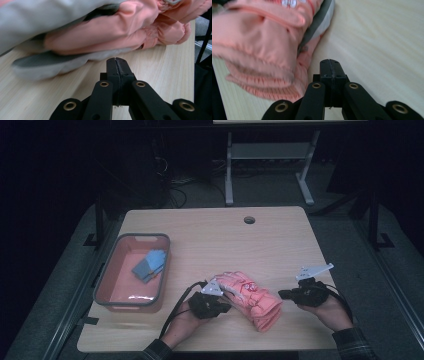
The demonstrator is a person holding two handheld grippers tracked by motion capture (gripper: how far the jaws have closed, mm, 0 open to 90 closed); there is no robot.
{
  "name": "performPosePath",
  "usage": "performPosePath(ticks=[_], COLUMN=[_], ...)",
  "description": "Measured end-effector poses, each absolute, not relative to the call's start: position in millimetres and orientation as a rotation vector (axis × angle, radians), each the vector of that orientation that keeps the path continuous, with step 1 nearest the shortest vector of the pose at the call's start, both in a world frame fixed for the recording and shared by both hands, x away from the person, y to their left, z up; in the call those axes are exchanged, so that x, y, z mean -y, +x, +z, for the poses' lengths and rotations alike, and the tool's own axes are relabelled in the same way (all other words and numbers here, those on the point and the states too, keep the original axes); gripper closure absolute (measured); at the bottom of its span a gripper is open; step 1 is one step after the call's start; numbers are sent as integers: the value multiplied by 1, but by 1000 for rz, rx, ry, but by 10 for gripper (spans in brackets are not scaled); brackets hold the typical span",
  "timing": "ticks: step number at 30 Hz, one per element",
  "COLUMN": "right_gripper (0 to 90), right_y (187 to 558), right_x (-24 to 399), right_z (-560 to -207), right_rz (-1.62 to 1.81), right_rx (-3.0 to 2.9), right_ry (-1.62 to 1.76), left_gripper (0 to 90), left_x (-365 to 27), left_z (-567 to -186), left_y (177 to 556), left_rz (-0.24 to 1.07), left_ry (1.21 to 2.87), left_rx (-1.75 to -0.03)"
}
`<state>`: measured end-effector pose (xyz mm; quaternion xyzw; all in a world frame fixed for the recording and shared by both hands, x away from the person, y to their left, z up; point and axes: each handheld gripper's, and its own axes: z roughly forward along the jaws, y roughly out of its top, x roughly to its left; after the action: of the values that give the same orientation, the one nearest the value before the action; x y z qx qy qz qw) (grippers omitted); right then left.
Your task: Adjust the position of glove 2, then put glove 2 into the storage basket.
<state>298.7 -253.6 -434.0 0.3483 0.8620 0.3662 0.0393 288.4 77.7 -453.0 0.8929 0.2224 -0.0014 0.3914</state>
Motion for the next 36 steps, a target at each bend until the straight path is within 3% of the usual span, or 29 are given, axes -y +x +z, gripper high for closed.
performPosePath(ticks=[11,36], right_gripper=[899,899], right_y=[296,287], right_x=[243,190], right_z=[-447,-453], right_rz=[1075,1197], right_rx=[-2726,-2871], right_ry=[1038,819], left_gripper=[895,896], left_x=[-65,-91], left_z=[-459,-452], left_y=[311,341], left_rz=[21,33], left_ry=[2265,2230], left_rx=[-606,-670])
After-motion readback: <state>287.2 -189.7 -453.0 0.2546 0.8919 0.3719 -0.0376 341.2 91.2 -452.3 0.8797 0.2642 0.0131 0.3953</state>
